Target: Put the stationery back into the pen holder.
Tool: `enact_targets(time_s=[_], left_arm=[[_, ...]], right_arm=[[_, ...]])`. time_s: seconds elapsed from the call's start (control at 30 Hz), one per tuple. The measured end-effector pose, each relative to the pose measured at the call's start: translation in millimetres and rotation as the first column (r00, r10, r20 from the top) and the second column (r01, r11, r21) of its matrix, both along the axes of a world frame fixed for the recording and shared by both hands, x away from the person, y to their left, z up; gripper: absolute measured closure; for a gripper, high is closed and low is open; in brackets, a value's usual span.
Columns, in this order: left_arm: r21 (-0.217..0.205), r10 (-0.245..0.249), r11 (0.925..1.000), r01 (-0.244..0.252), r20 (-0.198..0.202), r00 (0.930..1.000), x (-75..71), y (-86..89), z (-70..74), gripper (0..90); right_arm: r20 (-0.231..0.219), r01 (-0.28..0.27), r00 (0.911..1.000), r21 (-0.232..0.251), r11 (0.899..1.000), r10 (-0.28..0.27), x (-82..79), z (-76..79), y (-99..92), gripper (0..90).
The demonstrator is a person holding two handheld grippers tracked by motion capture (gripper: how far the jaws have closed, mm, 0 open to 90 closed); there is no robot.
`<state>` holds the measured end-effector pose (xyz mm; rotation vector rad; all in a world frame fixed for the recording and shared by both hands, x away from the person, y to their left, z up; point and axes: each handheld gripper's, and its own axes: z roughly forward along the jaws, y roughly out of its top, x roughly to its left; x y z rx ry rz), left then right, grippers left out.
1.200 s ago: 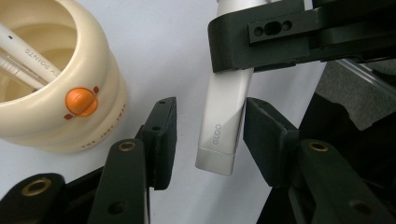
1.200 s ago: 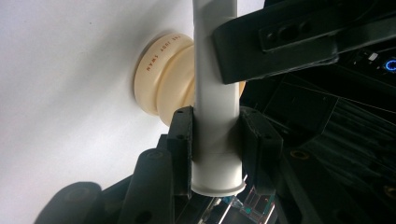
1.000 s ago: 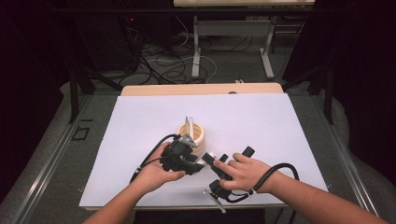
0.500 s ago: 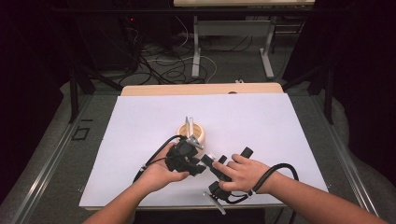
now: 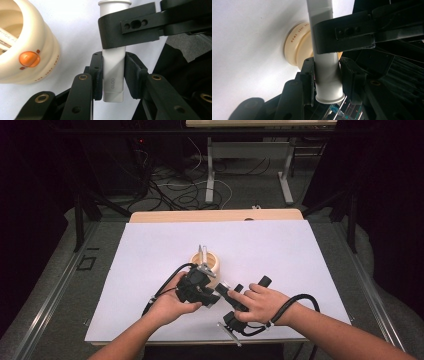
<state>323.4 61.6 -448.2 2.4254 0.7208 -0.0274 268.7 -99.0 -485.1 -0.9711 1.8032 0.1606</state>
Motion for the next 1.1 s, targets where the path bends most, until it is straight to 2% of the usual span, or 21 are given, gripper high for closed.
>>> enact_targets(time_s=[0.03,0.17,0.23,0.3,0.33,0.37,0.4,0.47,0.5,0.53,0.6,0.63,0.67,0.8,0.9,0.97,1.0,1.1], left_arm=[[0.011,0.000,0.9999,0.000,0.005,1.0000,1.1,0.9,0.3,70.0],[0.010,0.022,0.9997,-0.022,0.013,0.9997,4.7,3.6,-1.1,70.1],[0.007,0.032,0.9995,-0.032,0.009,0.9994,7.2,5.6,-1.8,70.1],[0.001,0.045,0.9990,-0.045,0.010,0.9989,9.2,7.6,-2.5,70.1],[-0.005,0.053,0.9986,-0.053,0.012,0.9985,10.2,8.5,-2.6,70.1],[-0.009,0.058,0.9983,-0.058,0.016,0.9982,11.5,9.8,-2.6,70.1],[-0.019,0.072,0.9973,-0.071,0.019,0.9972,12.4,10.8,-2.6,70.1],[-0.031,0.086,0.9959,-0.085,0.027,0.9959,15.0,13.5,-1.9,70.1],[-0.040,0.096,0.9947,-0.095,0.033,0.9948,16.0,14.8,-1.5,70.1],[-0.047,0.106,0.9935,-0.104,0.041,0.9936,17.0,16.0,-1.1,70.1],[-0.068,0.130,0.9896,-0.126,0.045,0.9905,19.0,18.3,0.3,70.1],[-0.074,0.134,0.9887,-0.130,0.046,0.9900,19.7,19.3,0.8,70.1],[-0.075,0.124,0.9901,-0.119,0.068,0.9900,22.1,21.3,1.7,70.1],[-0.112,0.158,0.9826,-0.149,0.083,0.9839,25.9,25.2,3.2,70.1],[-0.150,0.190,0.9732,-0.175,0.097,0.9769,28.8,27.4,3.9,70.1],[-0.177,0.208,0.9663,-0.187,0.106,0.9725,30.9,28.7,4.3,70.1],[-0.181,0.210,0.9655,-0.188,0.117,0.9706,32.1,29.7,4.7,70.1],[-0.217,0.240,0.9537,-0.209,0.127,0.9624,34.4,31.2,4.9,70.1]], right_arm=[[-0.004,0.001,1.0000,0.005,1.000,-0.001,0.7,0.3,-0.2,63.5],[-0.023,0.023,0.9995,0.024,0.999,-0.022,2.4,5.3,-0.2,59.2],[-0.050,0.047,0.9978,0.045,0.998,-0.044,4.1,7.9,-1.4,57.6],[-0.080,0.081,0.9940,0.083,0.993,-0.074,5.1,9.9,-3.8,56.6],[-0.079,0.079,0.9942,0.088,0.993,-0.072,6.3,11.8,-3.6,55.5],[-0.098,0.111,0.9901,0.111,0.988,-0.100,6.1,11.9,-5.6,54.2],[-0.105,0.113,0.9894,0.126,0.986,-0.100,6.9,13.0,-6.1,52.6],[-0.121,0.135,0.9856,0.137,0.981,-0.119,8.1,14.8,-6.4,49.6],[-0.116,0.148,0.9842,0.127,0.981,-0.133,8.2,16.7,-7.0,48.1],[-0.117,0.150,0.9842,0.147,0.978,-0.133,8.5,16.6,-7.5,47.1],[-0.118,0.167,0.9817,0.156,0.973,-0.150,8.4,17.7,-8.4,46.3],[-0.112,0.168,0.9821,0.157,0.973,-0.151,8.6,18.5,-8.5,45.6],[-0.113,0.174,0.9811,0.162,0.971,-0.157,8.3,18.3,-9.1,45.1],[-0.116,0.170,0.9816,0.171,0.970,-0.152,8.4,20.0,-9.1,43.0],[-0.168,0.203,0.9712,0.210,0.956,-0.169,10.2,21.5,-9.5,40.9],[-0.184,0.238,0.9625,0.218,0.947,-0.199,11.7,22.7,-10.2,40.6],[-0.188,0.246,0.9604,0.224,0.943,-0.205,13.6,23.1,-10.2,40.0],[-0.244,0.297,0.9405,0.248,0.922,-0.237,18.0,24.9,-13.1,38.9]])
